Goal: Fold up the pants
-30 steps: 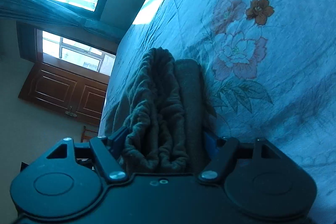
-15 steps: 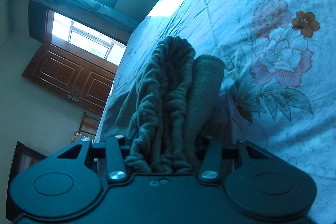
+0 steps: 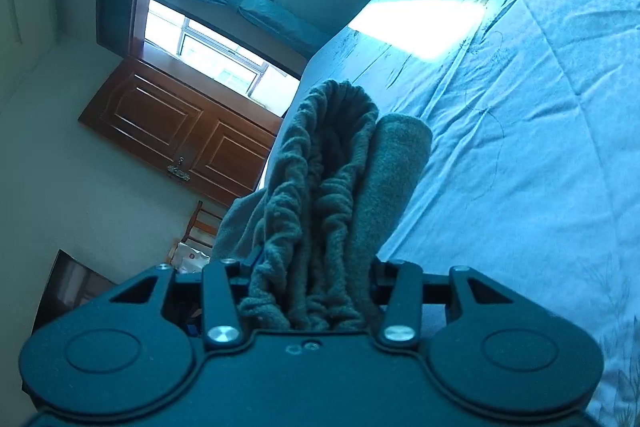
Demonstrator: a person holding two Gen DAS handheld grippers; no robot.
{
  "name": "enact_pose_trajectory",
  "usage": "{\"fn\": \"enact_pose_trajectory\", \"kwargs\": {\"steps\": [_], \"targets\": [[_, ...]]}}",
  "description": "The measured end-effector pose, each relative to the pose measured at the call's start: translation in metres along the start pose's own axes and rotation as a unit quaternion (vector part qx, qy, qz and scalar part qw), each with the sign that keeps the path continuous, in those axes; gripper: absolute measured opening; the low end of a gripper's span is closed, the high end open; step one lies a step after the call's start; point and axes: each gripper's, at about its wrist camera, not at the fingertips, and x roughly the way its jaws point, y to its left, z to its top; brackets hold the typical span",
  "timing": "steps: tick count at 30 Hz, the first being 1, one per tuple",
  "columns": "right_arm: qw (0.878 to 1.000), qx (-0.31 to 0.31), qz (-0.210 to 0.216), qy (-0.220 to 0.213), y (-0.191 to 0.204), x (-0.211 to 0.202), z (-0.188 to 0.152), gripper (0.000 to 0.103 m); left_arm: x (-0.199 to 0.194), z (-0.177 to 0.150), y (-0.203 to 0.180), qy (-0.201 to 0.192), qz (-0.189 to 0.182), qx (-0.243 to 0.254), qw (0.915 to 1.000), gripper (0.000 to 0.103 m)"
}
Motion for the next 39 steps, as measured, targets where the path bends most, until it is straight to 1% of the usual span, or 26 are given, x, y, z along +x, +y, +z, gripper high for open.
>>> {"fn": "enact_pose_trajectory", "kwargs": {"steps": [2, 3, 4, 5, 6, 7, 9, 11, 13, 14, 16, 17, 18, 19, 20, 21, 23, 26, 27, 29, 31, 32, 34, 35, 38, 39], "targets": [[1.000, 0.000, -0.015, -0.006, -0.017, 0.011, 0.009, 0.037, 0.020, 0.013, 0.018, 0.008, 0.018, 0.004, 0.9998, 0.027], [0.999, -0.010, -0.035, -0.007, -0.028, 0.019, 0.011, 0.040, 0.032, 0.016, 0.030, 0.017, 0.034, 0.008, 0.9992, 0.028], [0.997, -0.012, -0.072, 0.000, -0.044, 0.027, 0.010, 0.049, 0.044, 0.014, 0.044, 0.026, 0.061, -0.002, 0.9978, 0.033], [0.993, -0.010, -0.120, 0.017, -0.058, 0.036, 0.006, 0.054, 0.054, 0.008, 0.056, 0.034, 0.095, -0.007, 0.9949, 0.045], [0.995, -0.021, -0.099, 0.010, -0.069, 0.035, 0.000, 0.053, 0.059, 0.001, 0.062, 0.032, 0.090, 0.013, 0.9954, 0.047], [0.996, -0.022, -0.084, 0.004, -0.072, 0.030, -0.004, 0.053, 0.058, -0.004, 0.062, 0.019, 0.083, 0.029, 0.9960, 0.047], [0.996, -0.033, -0.086, 0.003, -0.068, 0.025, -0.007, 0.055, 0.052, -0.007, 0.059, 0.010, 0.080, 0.024, 0.9964, 0.050], [0.994, -0.043, -0.100, -0.016, -0.056, 0.016, -0.007, 0.065, 0.040, -0.006, 0.052, 0.002, 0.092, 0.029, 0.9953, 0.059], [0.992, -0.053, -0.104, -0.041, -0.043, 0.004, -0.008, 0.075, 0.024, -0.006, 0.039, -0.019, 0.115, 0.051, 0.9919, 0.082], [0.992, -0.054, -0.103, -0.047, -0.037, 0.000, -0.009, 0.076, 0.015, -0.006, 0.035, -0.025, 0.126, 0.063, 0.9897, 0.086], [0.993, -0.062, -0.083, -0.051, -0.029, -0.006, -0.014, 0.078, 0.005, -0.008, 0.021, -0.028, 0.139, 0.092, 0.9856, 0.087], [0.993, -0.068, -0.083, -0.051, -0.026, -0.010, -0.020, 0.081, 0.003, -0.010, 0.016, -0.025, 0.138, 0.097, 0.9853, 0.088], [0.992, -0.076, -0.095, -0.044, -0.024, -0.008, -0.024, 0.083, 0.002, -0.014, 0.014, -0.018, 0.139, 0.103, 0.9847, 0.088], [0.988, -0.087, -0.123, -0.028, -0.026, -0.002, -0.028, 0.081, 0.004, -0.020, 0.015, -0.008, 0.152, 0.115, 0.9816, 0.088], [0.982, -0.097, -0.164, -0.010, -0.029, 0.006, -0.029, 0.082, 0.007, -0.027, 0.020, 0.007, 0.189, 0.130, 0.9733, 0.088], [0.981, -0.101, -0.168, -0.005, -0.034, 0.011, -0.033, 0.085, 0.010, -0.034, 0.027, 0.010, 0.202, 0.142, 0.9691, 0.089], [0.981, -0.096, -0.169, -0.009, -0.033, 0.011, -0.034, 0.086, 0.007, -0.038, 0.029, -0.005, 0.200, 0.144, 0.9691, 0.091], [0.982, -0.079, -0.168, -0.019, -0.018, -0.001, -0.031, 0.091, -0.005, -0.036, 0.016, -0.017, 0.221, 0.132, 0.9662, 0.092], [0.982, -0.088, -0.168, -0.026, -0.011, -0.008, -0.033, 0.098, -0.011, -0.039, 0.011, -0.024, 0.229, 0.137, 0.9635, 0.092], [0.978, -0.103, -0.173, -0.045, 0.002, -0.026, -0.040, 0.097, -0.028, -0.045, 0.001, -0.044, 0.249, 0.151, 0.9557, 0.103], [0.977, -0.104, -0.179, -0.053, 0.010, -0.041, -0.049, 0.097, -0.044, -0.054, -0.006, -0.058, 0.266, 0.158, 0.9493, 0.103], [0.975, -0.105, -0.187, -0.050, 0.014, -0.048, -0.054, 0.097, -0.055, -0.060, -0.008, -0.058, 0.271, 0.154, 0.9482, 0.103], [0.968, -0.119, -0.217, -0.043, 0.022, -0.058, -0.066, 0.097, -0.074, -0.072, -0.010, -0.062, 0.281, 0.147, 0.9462, 0.103], [0.963, -0.135, -0.231, -0.046, 0.027, -0.067, -0.076, 0.097, -0.087, -0.082, -0.011, -0.071, 0.289, 0.143, 0.9438, 0.103], [0.946, -0.172, -0.270, -0.055, 0.044, -0.095, -0.108, 0.097, -0.125, -0.109, -0.013, -0.074, 0.311, 0.124, 0.9395, 0.103], [0.942, -0.180, -0.278, -0.059, 0.049, -0.106, -0.119, 0.097, -0.138, -0.120, -0.015, -0.074, 0.312, 0.118, 0.9399, 0.103]]}}
